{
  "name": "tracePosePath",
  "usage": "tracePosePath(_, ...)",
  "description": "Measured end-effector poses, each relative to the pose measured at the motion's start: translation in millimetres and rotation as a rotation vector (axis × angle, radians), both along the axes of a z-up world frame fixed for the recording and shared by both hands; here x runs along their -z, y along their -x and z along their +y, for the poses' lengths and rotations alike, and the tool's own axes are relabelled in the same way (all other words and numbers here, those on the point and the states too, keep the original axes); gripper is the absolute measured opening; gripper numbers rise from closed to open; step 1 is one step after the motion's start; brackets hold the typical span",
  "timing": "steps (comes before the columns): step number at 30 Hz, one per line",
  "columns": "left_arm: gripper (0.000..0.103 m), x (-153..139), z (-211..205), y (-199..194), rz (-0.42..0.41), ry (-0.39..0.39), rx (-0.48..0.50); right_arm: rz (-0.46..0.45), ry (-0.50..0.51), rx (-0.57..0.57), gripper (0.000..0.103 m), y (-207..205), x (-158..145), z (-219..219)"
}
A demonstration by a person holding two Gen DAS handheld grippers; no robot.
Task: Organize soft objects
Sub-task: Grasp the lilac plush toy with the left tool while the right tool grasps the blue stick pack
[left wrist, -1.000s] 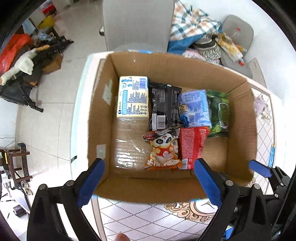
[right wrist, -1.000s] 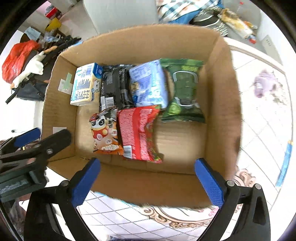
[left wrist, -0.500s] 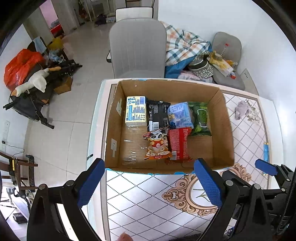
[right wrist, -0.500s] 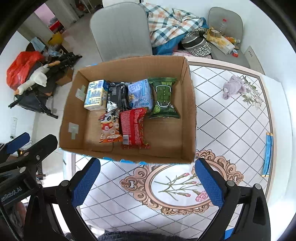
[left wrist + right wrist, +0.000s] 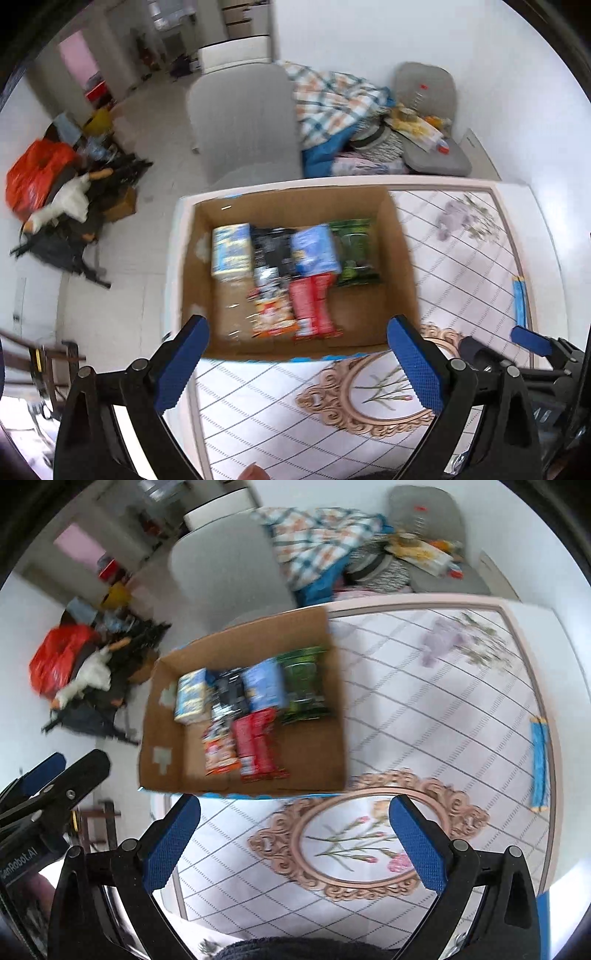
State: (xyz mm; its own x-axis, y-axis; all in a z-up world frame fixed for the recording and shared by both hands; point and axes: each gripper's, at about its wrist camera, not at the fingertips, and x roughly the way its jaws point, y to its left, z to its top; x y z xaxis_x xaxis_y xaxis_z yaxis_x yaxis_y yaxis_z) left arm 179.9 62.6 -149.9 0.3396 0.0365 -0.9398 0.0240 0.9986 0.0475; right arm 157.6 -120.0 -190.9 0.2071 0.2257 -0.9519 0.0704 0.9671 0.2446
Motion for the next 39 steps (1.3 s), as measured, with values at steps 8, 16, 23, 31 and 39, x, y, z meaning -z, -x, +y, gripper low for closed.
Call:
tracePosePath(8, 0.099, 49, -134, -41, 0.095, 0.011, 0.150, 0.102, 0.085, 0.347, 0.103, 11, 42, -191)
tracePosePath(16, 0.099, 139, -291, -70, 0.241, -0.072, 0.307, 0.232, 0.090, 0.527, 0.103, 15, 125, -352)
tracePosePath(23, 0.099, 190, -342, -131, 0.267, -0.194, 0.362, 0.366, 0.086, 0.452, 0.083, -16, 212, -394)
tracePosePath(31, 0.099, 234, -362, -221, 0.310, -0.267, 0.385, 0.414, 0.101, 0.373, 0.031, -46, 242, -386)
tracePosePath(39, 0.092, 290, -379, -244, 0.428, -0.272, 0.458, 0.413, 0.091, 0.322, 0.026, -82, 245, -376)
